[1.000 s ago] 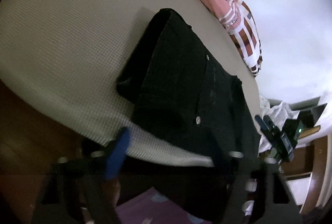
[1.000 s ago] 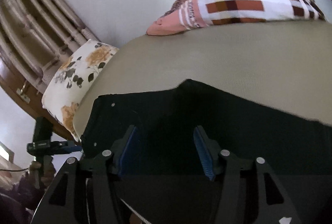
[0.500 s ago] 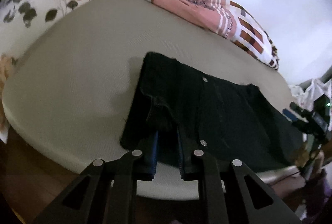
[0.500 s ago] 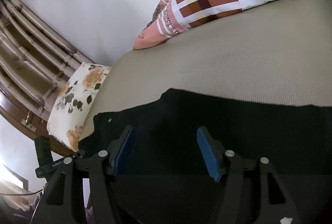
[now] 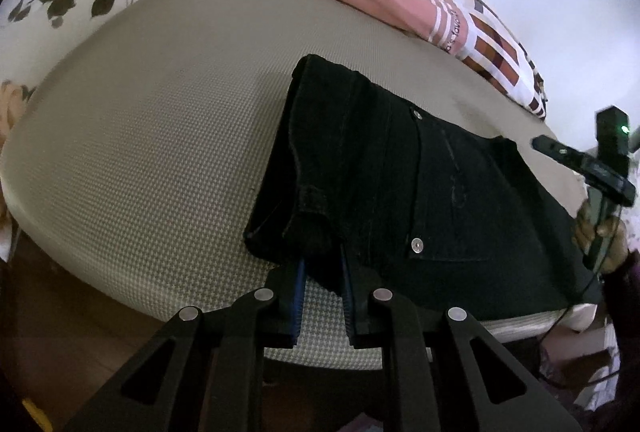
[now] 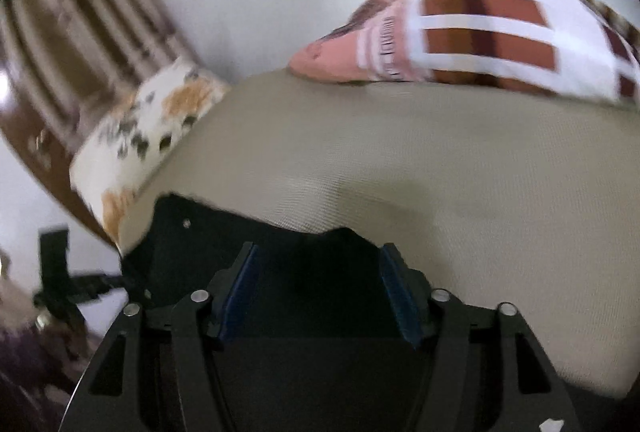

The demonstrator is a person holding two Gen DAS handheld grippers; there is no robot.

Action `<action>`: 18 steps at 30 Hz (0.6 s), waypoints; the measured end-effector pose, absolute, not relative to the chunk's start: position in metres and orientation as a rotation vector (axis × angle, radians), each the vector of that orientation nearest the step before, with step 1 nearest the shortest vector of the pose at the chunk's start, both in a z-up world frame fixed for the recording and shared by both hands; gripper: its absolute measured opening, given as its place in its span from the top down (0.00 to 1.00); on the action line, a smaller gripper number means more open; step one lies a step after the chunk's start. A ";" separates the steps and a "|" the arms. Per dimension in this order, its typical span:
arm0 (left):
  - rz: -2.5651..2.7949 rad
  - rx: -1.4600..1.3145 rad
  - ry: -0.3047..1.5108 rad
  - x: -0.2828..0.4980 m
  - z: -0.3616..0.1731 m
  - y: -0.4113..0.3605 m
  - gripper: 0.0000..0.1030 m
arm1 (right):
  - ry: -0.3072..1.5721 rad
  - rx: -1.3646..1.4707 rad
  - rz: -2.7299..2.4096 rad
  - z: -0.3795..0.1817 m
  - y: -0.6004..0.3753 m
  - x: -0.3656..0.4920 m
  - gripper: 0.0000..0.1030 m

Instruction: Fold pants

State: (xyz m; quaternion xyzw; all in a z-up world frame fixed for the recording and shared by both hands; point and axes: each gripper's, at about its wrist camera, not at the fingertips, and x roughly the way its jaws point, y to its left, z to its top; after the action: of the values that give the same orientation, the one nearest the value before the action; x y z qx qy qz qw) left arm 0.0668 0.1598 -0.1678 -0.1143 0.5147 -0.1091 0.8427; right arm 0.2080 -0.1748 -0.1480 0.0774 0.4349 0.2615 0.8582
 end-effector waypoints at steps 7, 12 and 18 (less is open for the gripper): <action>-0.228 -0.246 1.081 0.068 -0.168 0.156 0.83 | 1.063 0.008 0.572 -0.185 -0.149 0.238 0.73; -0.221 -0.239 1.055 0.064 -0.166 0.155 0.83 | 1.033 -0.054 0.577 -0.181 -0.143 0.233 0.90; -0.176 -0.200 1.015 0.073 -0.162 0.145 0.83 | 0.958 -0.087 0.444 -0.183 -0.140 0.233 0.94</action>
State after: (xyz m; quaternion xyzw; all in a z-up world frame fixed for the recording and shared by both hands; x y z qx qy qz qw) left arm 0.0728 0.1452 -0.1623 -0.0955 0.4847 -0.0841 0.8654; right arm 0.2331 -0.1400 -0.1831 -0.0414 0.4570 0.2116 0.8629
